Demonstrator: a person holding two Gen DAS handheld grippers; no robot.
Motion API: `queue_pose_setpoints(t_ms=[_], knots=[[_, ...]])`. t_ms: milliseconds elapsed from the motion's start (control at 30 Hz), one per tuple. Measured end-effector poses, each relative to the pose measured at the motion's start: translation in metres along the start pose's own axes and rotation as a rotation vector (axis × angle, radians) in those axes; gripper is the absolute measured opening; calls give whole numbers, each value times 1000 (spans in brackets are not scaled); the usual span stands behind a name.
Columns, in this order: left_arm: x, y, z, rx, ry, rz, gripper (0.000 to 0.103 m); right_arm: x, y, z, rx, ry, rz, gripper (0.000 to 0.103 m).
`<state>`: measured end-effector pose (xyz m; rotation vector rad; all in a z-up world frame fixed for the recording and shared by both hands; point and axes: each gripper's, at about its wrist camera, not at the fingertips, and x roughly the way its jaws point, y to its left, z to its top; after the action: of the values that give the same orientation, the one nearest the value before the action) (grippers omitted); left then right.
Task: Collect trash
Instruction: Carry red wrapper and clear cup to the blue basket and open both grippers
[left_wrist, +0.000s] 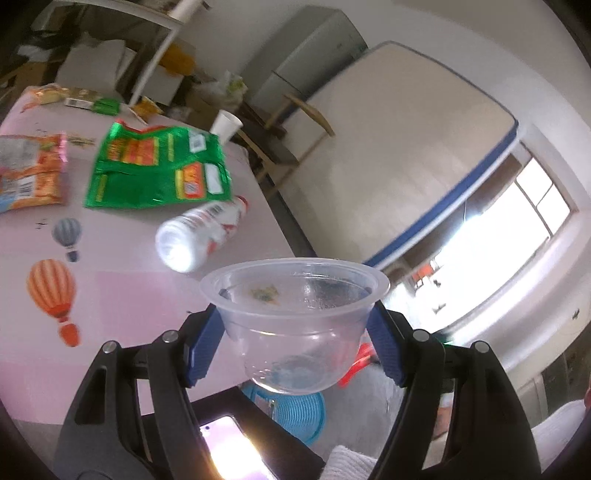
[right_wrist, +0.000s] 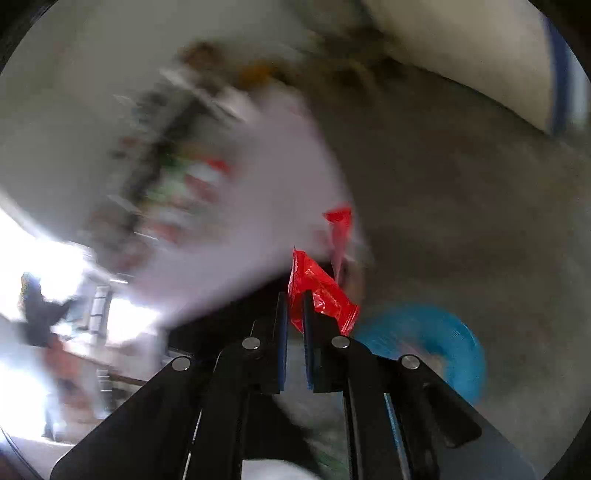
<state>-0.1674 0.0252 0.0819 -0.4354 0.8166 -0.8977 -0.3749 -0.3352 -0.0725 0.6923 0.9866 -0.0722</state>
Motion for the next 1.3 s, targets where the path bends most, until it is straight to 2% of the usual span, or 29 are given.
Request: queue_pose_setpoints(t_ms=[100, 133, 200, 333, 367, 400, 433, 467, 500, 633, 733, 767, 867, 933, 1033, 1167, 1233, 1300], knots=[[10, -9, -4, 5, 17, -3, 68, 74, -47, -19, 69, 137, -111, 8], [11, -9, -5, 4, 20, 0, 68, 111, -65, -29, 86, 216, -165, 8], [14, -12, -9, 5, 31, 17, 68, 161, -88, -43, 117, 303, -196, 8], [21, -11, -17, 4, 73, 52, 68, 242, -113, -56, 205, 403, -248, 11], [25, -11, -20, 0, 92, 56, 68, 252, -114, -59, 214, 421, -248, 15], [27, -10, -23, -2, 105, 56, 68, 263, -113, -61, 228, 438, -231, 29], [32, -10, -25, -4, 128, 55, 68, 273, -110, -62, 245, 447, -207, 51], [36, -11, -26, -4, 144, 53, 68, 278, -107, -63, 249, 459, -195, 59], [44, -12, -29, -2, 172, 45, 68, 277, -103, -62, 230, 464, -212, 63], [95, -28, -50, 29, 343, -28, 68, 240, -93, -51, 174, 395, -207, 66], [146, -47, -76, 68, 504, -101, 68, 171, -101, -38, 225, 267, -219, 68], [174, -54, -93, 82, 594, -105, 68, 147, -107, -36, 246, 221, -232, 68], [242, -62, -138, 85, 801, -46, 68, 78, -126, -38, 324, 78, -276, 69], [281, -64, -166, 83, 889, -35, 69, 34, -140, -44, 379, 10, -304, 70], [342, -65, -220, 121, 1058, 46, 78, -3, -157, -52, 444, -50, -321, 70], [384, -59, -272, 181, 1158, 153, 83, -31, -168, -66, 529, -120, -282, 71], [393, -53, -282, 144, 1200, 163, 83, -36, -170, -72, 536, -105, -265, 71], [383, -54, -272, 125, 1169, 144, 83, -39, -167, -72, 517, -88, -285, 71]])
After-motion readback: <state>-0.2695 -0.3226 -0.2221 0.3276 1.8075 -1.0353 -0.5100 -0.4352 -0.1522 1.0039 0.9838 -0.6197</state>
